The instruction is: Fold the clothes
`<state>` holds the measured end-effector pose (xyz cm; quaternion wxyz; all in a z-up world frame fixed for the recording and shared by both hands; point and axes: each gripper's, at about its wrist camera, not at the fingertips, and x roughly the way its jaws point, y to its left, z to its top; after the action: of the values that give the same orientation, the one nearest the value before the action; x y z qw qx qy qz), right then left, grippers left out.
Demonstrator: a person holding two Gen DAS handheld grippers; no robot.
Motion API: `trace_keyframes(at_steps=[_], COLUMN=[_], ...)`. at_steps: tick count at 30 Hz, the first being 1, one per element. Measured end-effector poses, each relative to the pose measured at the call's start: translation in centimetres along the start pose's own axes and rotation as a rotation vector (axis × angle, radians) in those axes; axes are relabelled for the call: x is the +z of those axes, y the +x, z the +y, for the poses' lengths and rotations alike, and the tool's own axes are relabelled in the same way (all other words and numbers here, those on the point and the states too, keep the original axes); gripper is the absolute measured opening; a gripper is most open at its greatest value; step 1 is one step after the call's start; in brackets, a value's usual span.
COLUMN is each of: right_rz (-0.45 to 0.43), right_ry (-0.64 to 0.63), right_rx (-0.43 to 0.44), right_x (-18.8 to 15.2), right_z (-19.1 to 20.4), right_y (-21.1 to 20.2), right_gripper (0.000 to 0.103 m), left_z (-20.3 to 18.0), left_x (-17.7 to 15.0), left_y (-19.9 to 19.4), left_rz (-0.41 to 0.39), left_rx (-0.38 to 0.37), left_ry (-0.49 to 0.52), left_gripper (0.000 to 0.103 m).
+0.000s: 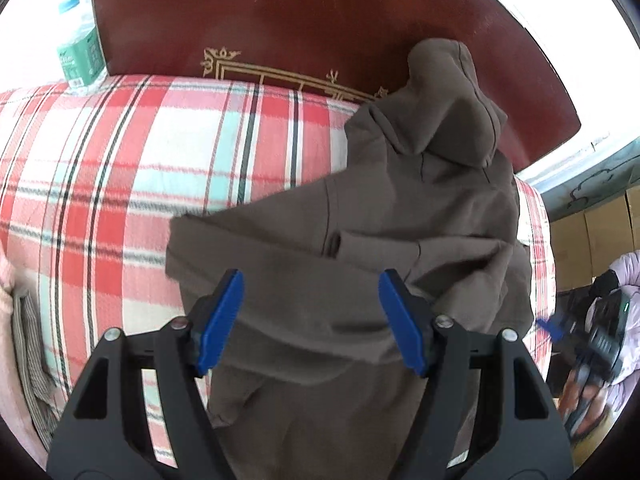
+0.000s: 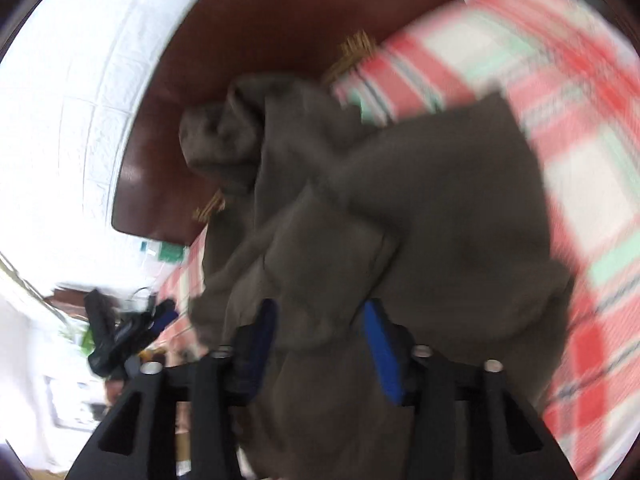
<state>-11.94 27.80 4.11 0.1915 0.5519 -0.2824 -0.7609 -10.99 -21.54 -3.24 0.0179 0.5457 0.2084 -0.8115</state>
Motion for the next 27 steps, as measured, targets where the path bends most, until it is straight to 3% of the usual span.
trace_keyframes(at_steps=[2, 3, 8, 12, 13, 15, 16, 21, 27], right_rz=[-0.001, 0.017, 0.18, 0.228, 0.234, 0.243, 0.254, 0.208, 0.106], right_ry=[-0.118, -0.173, -0.425, -0.474, -0.482, -0.499, -0.501, -0.427, -0.202], right_rx=[-0.051, -0.065, -0.12, -0.052, -0.026, 0.008, 0.02, 0.081, 0.219], right_x=[1.6, 2.2, 4.5, 5.6, 5.7, 5.7, 5.6, 4.6, 3.3], right_z=[1.2, 1.8, 4.5, 4.3, 4.2, 4.0, 3.9, 3.6, 2.1], right_y=[1.2, 2.2, 9.8, 13.0, 13.1, 13.1, 13.0, 8.0, -0.6], right_gripper=[0.071, 0.073, 0.077, 0.077, 0.074, 0.044, 0.016, 0.008, 0.007], left_z=[0.2, 0.3, 0.9, 1.2, 1.2, 1.1, 1.0, 0.4, -1.0], left_x=[-0.8, -1.1, -2.5, -3.2, -3.2, -3.4, -3.4, -3.4, -2.9], left_y=[0.2, 0.3, 0.9, 0.9, 0.9, 1.0, 1.1, 1.8, 1.9], left_rz=[0.02, 0.032, 0.081, 0.099, 0.101, 0.104, 0.107, 0.125, 0.131], left_rx=[0.0, -0.005, -0.018, -0.01, -0.007, -0.003, -0.006, -0.027, -0.073], left_ry=[-0.017, -0.027, -0.079, -0.1, -0.102, -0.102, -0.102, -0.091, -0.035], left_gripper=[0.071, 0.071, 0.071, 0.071, 0.071, 0.071, 0.071, 0.071, 0.071])
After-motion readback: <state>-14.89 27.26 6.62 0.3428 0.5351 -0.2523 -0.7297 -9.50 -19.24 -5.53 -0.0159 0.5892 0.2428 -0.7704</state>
